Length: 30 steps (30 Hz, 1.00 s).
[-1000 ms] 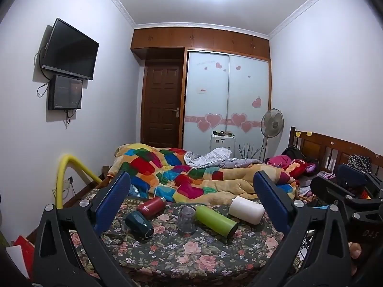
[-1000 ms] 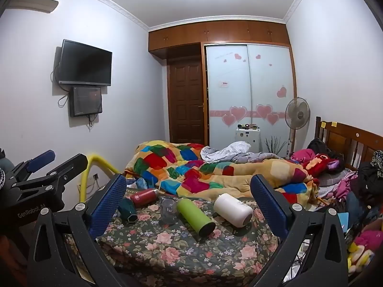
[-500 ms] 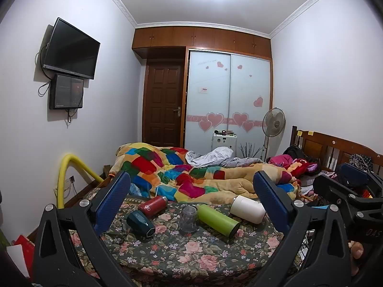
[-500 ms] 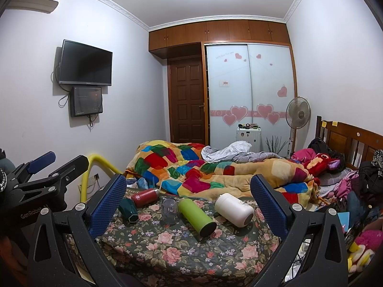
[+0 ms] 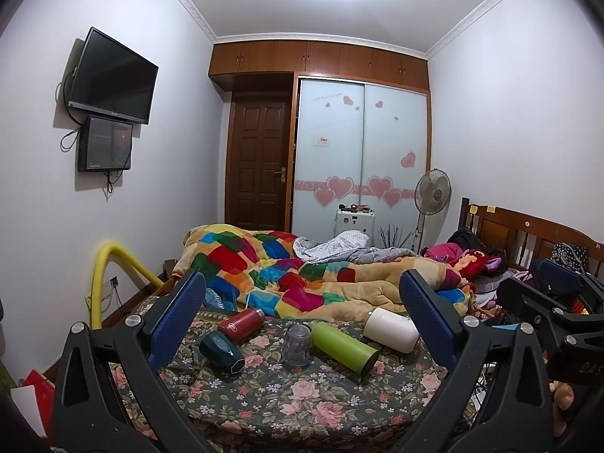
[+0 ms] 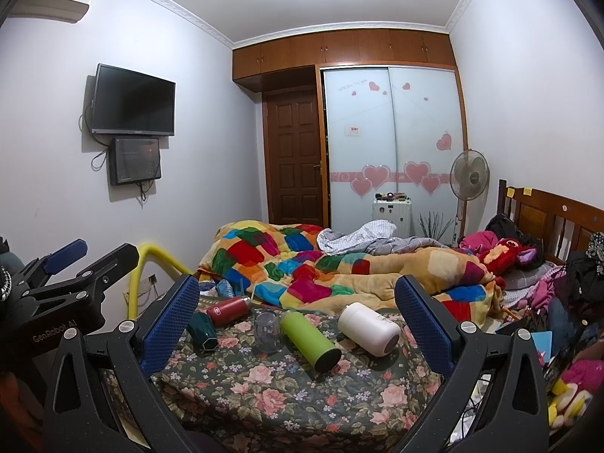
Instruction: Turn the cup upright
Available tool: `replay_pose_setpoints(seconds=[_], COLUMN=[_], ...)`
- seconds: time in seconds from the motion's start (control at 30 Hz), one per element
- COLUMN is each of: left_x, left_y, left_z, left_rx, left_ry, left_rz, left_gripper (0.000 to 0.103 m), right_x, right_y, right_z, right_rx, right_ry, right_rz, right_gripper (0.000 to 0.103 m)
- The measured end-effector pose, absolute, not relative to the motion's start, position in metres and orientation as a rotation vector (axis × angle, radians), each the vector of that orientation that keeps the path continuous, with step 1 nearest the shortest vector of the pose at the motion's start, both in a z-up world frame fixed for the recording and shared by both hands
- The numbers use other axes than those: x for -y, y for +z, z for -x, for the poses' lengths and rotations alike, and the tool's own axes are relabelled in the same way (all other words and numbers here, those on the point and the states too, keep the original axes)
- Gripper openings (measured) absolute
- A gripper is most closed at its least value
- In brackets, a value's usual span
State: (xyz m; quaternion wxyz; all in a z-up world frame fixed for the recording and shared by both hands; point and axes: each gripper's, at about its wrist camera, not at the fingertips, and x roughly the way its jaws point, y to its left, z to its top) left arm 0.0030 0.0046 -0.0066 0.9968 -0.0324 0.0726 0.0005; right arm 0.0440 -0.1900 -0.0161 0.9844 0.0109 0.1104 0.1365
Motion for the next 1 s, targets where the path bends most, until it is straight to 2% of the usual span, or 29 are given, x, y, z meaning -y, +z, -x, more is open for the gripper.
replay_pose_setpoints(seconds=[1.0], left_x=[0.0016], left_y=[-0.0075], left_z=[-0.0062], left_rx=[-0.145], left_ry=[0.004], left_rz=[0.056], left_gripper=[0.103], right_x=[0.1958], right_y=[-0.014], right_z=[-0.0461], right_rx=[-0.221], right_ry=[0.277], right_rz=[-0.031], right_gripper=[0.103])
